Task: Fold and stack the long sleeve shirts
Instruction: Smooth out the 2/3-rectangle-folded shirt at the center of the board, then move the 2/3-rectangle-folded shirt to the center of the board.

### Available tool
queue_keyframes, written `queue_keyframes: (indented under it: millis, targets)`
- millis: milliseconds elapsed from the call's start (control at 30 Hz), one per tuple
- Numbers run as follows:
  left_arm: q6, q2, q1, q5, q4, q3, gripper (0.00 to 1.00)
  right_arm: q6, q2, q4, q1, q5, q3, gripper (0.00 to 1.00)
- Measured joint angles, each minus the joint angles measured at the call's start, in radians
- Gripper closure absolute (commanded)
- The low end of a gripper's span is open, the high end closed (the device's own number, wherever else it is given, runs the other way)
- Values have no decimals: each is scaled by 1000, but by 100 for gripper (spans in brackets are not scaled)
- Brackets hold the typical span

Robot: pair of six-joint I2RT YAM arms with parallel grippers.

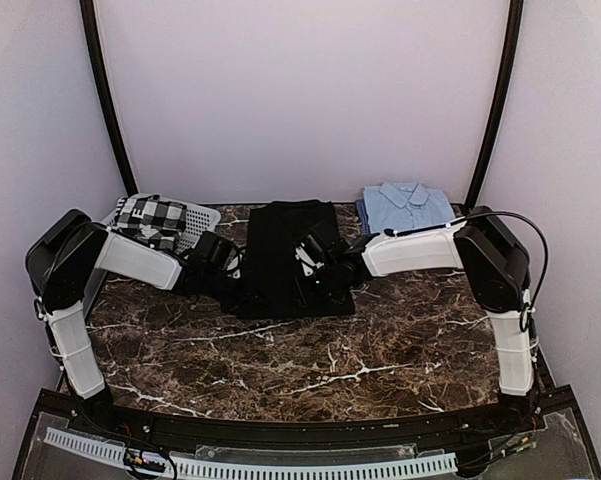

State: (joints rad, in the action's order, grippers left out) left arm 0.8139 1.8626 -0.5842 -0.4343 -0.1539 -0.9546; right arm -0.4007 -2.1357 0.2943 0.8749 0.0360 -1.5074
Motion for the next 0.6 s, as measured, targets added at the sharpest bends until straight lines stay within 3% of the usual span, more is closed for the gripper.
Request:
queue_keyframes:
  millis: [333, 600]
  targets:
    - [10, -11, -14, -3, -62, 59, 87, -4, 4, -26, 48, -85, 47, 45]
    - [39, -135, -123, 11, -60, 211, 86, -78, 131, -107, 117, -72, 249, 45]
